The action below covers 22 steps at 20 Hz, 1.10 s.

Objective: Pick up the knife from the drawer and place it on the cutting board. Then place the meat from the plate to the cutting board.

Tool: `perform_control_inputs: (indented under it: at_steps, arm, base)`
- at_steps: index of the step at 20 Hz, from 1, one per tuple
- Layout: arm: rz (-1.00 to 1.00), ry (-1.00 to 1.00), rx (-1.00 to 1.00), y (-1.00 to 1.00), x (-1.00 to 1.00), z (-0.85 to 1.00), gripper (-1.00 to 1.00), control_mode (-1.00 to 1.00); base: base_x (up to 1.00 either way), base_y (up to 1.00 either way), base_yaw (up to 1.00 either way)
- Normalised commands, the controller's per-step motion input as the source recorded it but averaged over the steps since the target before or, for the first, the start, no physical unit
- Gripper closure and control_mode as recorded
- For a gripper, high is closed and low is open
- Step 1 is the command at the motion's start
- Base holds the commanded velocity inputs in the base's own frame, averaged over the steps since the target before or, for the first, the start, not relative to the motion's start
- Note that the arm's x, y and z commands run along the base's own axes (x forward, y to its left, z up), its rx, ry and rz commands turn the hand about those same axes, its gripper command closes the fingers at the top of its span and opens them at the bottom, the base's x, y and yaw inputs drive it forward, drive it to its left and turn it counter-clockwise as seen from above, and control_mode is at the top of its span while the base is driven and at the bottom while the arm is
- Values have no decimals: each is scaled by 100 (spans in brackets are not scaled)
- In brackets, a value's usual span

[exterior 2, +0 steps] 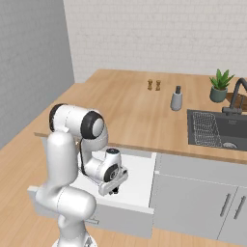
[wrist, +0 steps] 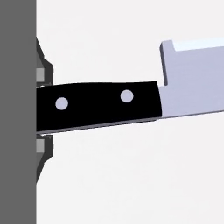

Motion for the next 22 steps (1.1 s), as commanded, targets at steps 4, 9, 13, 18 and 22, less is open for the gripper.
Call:
perform_control_inputs:
  at_steps: [4,9,13,18,22]
  arm:
    - [9,-7,0,0,-41,93,100,-100]
    - [2,-4,3,0,-60,100,100,-100]
    - [0,-1,6,0,-48,100,100,-100]
    - [0,0,4,0,-44,100,100,-100]
    - [0,0,0,0,-45,100,100,-100]
  base:
    - [0,0,0]
    - [0,0,0]
    - [0,0,0]
    - [0,0,0]
    - [0,0,0]
